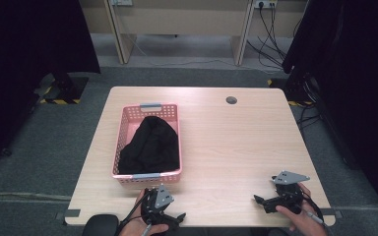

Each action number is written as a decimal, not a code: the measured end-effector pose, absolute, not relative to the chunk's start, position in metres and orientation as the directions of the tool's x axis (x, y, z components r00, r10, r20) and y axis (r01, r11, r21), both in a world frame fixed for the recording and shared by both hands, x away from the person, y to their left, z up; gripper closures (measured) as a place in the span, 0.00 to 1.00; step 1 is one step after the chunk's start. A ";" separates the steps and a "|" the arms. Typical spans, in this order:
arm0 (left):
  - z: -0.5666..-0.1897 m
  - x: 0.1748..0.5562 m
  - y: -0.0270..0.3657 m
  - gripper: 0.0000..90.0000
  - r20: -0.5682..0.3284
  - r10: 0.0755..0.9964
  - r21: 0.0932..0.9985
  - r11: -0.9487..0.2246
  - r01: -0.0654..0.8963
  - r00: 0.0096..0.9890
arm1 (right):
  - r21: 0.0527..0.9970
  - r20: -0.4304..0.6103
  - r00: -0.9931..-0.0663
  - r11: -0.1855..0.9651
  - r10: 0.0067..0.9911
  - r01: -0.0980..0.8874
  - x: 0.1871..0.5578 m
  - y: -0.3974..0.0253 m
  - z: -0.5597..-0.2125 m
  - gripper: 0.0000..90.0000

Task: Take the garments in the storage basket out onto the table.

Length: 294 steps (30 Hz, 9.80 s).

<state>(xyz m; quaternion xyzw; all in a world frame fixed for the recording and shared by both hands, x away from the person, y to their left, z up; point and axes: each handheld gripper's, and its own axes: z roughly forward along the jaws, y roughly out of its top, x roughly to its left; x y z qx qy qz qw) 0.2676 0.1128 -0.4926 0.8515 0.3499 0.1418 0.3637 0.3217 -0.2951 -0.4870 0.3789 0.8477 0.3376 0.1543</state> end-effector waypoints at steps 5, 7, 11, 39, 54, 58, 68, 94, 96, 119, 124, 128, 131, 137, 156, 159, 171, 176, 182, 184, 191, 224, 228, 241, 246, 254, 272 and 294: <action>-0.493 0.267 0.112 0.00 -0.013 0.699 0.718 -0.491 0.493 0.715 | 0.689 -0.006 -0.665 0.485 0.747 0.538 0.322 -0.295 -0.487 0.00; -0.493 0.267 0.112 0.00 -0.014 0.698 0.718 -0.492 0.493 0.716 | 0.689 -0.006 -0.665 0.485 0.747 0.538 0.322 -0.295 -0.487 0.00; -0.493 0.267 0.112 0.00 -0.014 0.698 0.718 -0.492 0.493 0.716 | 0.689 -0.006 -0.665 0.485 0.747 0.538 0.322 -0.295 -0.487 0.00; -0.475 0.262 0.115 0.03 -0.086 0.678 0.738 -0.449 0.504 0.730 | 0.689 -0.006 -0.665 0.485 0.746 0.538 0.322 -0.295 -0.487 0.00; -0.456 0.262 0.131 0.03 -0.102 0.697 0.782 -0.384 0.490 0.710 | 0.689 -0.006 -0.665 0.485 0.746 0.538 0.322 -0.295 -0.487 0.00; -0.452 0.262 0.136 0.03 -0.102 0.707 0.793 -0.367 0.487 0.700 | 0.689 -0.006 -0.665 0.485 0.746 0.538 0.322 -0.295 -0.487 0.00; -0.447 0.262 0.142 0.03 -0.108 0.718 0.802 -0.346 0.487 0.688 | 0.689 -0.006 -0.665 0.485 0.746 0.538 0.322 -0.295 -0.487 0.00; -0.434 0.265 0.155 0.03 -0.114 0.744 0.828 -0.295 0.477 0.658 | 0.689 -0.006 -0.665 0.485 0.747 0.538 0.322 -0.295 -0.487 0.00; -0.433 0.266 0.156 0.03 -0.115 0.748 0.827 -0.292 0.480 0.654 | 0.689 -0.006 -0.665 0.485 0.747 0.538 0.322 -0.295 -0.487 0.00; -0.419 0.276 0.163 0.03 -0.097 0.771 0.838 -0.278 0.470 0.630 | 0.689 -0.006 -0.665 0.485 0.747 0.538 0.322 -0.295 -0.487 0.00; -0.413 0.280 0.169 0.03 -0.092 0.785 0.844 -0.265 0.466 0.612 | 0.689 -0.006 -0.665 0.485 0.747 0.538 0.322 -0.295 -0.487 0.00; -0.411 0.283 0.171 0.03 -0.090 0.790 0.845 -0.262 0.466 0.606 | 0.689 -0.006 -0.665 0.485 0.747 0.538 0.322 -0.295 -0.487 0.00; -0.410 0.285 0.173 0.03 -0.087 0.796 0.843 -0.262 0.470 0.599 | 0.690 -0.005 -0.665 0.485 0.747 0.538 0.322 -0.295 -0.487 0.00; -0.407 0.290 0.174 0.03 -0.082 0.805 0.844 -0.257 0.471 0.587 | 0.689 -0.006 -0.665 0.485 0.747 0.538 0.322 -0.295 -0.487 0.00; -0.400 0.302 0.177 0.03 -0.076 0.815 0.842 -0.256 0.475 0.575 | 0.689 -0.006 -0.665 0.485 0.747 0.538 0.322 -0.295 -0.487 0.00; -0.398 0.305 0.177 0.03 -0.075 0.816 0.841 -0.258 0.476 0.574 | 0.689 -0.006 -0.665 0.485 0.747 0.538 0.322 -0.295 -0.487 0.00; -0.395 0.318 0.182 0.03 -0.073 0.829 0.835 -0.253 0.489 0.554 | 0.689 -0.006 -0.665 0.485 0.747 0.538 0.322 -0.295 -0.487 0.00; -0.395 0.327 0.186 0.03 -0.077 0.840 0.829 -0.244 0.502 0.537 | 0.689 -0.006 -0.665 0.485 0.747 0.538 0.322 -0.295 -0.487 0.00; -0.395 0.332 0.187 0.03 -0.081 0.841 0.827 -0.243 0.508 0.535 | 0.689 -0.006 -0.665 0.485 0.747 0.538 0.322 -0.295 -0.487 0.00; -0.395 0.335 0.187 0.03 -0.085 0.844 0.826 -0.237 0.512 0.529 | 0.689 -0.006 -0.665 0.485 0.747 0.538 0.322 -0.295 -0.487 0.00; -0.396 0.344 0.189 0.03 -0.094 0.851 0.821 -0.226 0.523 0.516 | 0.689 -0.006 -0.665 0.485 0.747 0.538 0.322 -0.295 -0.487 0.00; -0.405 0.377 0.192 0.04 -0.100 0.881 0.790 -0.212 0.575 0.462 | 0.689 -0.006 -0.665 0.485 0.747 0.538 0.322 -0.295 -0.487 0.00; -0.406 0.381 0.194 0.04 -0.104 0.884 0.788 -0.207 0.580 0.456 | 0.689 -0.006 -0.665 0.485 0.746 0.538 0.322 -0.295 -0.487 0.00; -0.409 0.397 0.193 0.04 -0.111 0.892 0.773 -0.200 0.602 0.439 | 0.689 -0.006 -0.665 0.485 0.747 0.538 0.322 -0.295 -0.487 0.00; -0.410 0.402 0.193 0.04 -0.114 0.893 0.759 -0.205 0.618 0.436 | 0.690 -0.006 -0.666 0.485 0.746 0.538 0.322 -0.295 -0.487 0.00; -0.406 0.411 0.191 0.04 -0.110 0.898 0.764 -0.198 0.615 0.426 | 0.689 -0.006 -0.665 0.485 0.746 0.538 0.322 -0.295 -0.487 0.00; -0.416 0.426 0.189 0.04 -0.073 0.911 0.752 -0.217 0.623 0.405 | 0.689 -0.006 -0.665 0.485 0.747 0.538 0.322 -0.295 -0.487 0.00; -0.436 0.436 0.186 0.04 -0.070 0.910 0.716 -0.239 0.656 0.408 | 0.689 -0.005 -0.665 0.485 0.747 0.538 0.322 -0.295 -0.487 0.00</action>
